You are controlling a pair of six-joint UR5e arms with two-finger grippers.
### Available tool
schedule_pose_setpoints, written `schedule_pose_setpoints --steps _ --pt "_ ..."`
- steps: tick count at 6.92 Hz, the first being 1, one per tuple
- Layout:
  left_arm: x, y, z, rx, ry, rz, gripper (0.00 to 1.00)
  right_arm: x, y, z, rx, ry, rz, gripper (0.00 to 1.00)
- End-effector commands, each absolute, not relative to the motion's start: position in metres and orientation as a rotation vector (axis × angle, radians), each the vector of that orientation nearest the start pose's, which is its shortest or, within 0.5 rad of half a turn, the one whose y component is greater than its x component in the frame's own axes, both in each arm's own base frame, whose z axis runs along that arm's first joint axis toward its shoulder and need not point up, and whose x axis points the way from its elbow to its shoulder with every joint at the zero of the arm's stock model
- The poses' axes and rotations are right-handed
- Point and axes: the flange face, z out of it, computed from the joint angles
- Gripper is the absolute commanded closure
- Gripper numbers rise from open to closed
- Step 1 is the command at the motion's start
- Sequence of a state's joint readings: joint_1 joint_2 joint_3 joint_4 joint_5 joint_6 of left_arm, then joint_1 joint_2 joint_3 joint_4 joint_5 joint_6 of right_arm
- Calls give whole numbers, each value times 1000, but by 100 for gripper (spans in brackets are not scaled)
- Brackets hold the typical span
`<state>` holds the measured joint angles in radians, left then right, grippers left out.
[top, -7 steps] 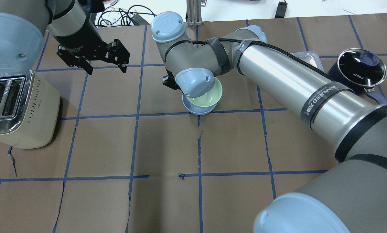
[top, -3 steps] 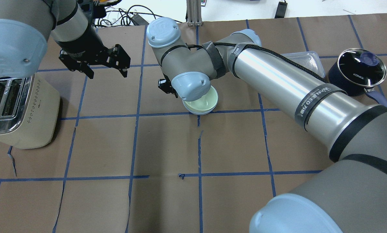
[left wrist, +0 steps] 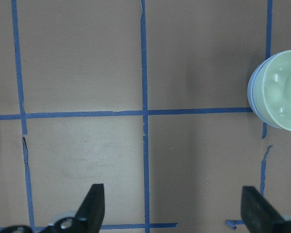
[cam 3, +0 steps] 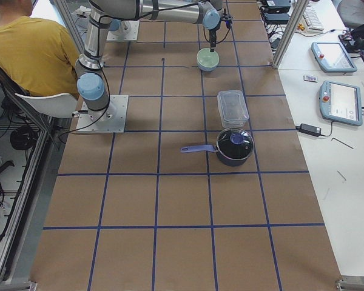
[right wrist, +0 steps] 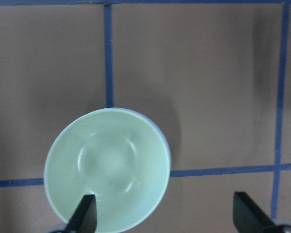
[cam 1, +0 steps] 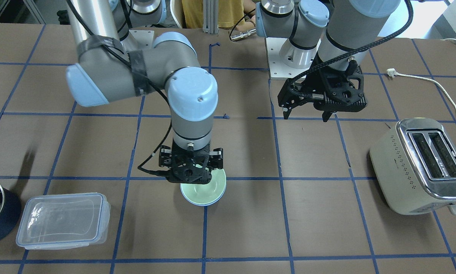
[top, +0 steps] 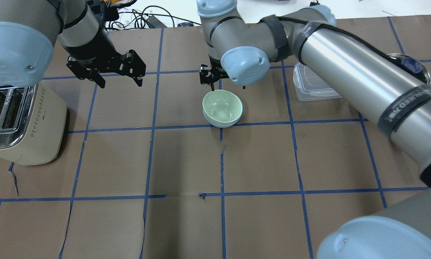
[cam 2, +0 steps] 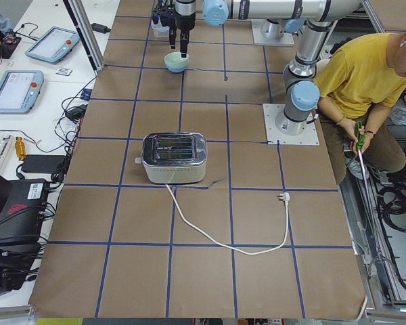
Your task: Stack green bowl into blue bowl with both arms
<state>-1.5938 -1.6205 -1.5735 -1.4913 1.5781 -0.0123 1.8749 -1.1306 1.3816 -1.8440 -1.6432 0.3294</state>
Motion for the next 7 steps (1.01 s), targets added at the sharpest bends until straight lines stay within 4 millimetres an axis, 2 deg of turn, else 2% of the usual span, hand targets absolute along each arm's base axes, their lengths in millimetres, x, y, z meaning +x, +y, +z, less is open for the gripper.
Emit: schedule_pose_setpoints --steps 1,2,3,4,6,7 --pt "-145 -512 476 19 3132 -55 0 235 -585 413 138 3170 33 0" --pt "-143 -512 481 16 3116 -70 0 198 -570 446 107 3129 79 0" --pt "-139 -513 484 14 3068 -77 0 171 -557 473 110 3104 27 0" --pt "-140 -512 481 12 3074 -54 0 158 -532 491 40 3118 52 0" --pt "-146 -512 484 7 3131 -65 0 152 -519 494 70 3121 119 0" --pt "-146 -512 484 7 3131 -65 0 135 -520 469 100 3111 173 0"
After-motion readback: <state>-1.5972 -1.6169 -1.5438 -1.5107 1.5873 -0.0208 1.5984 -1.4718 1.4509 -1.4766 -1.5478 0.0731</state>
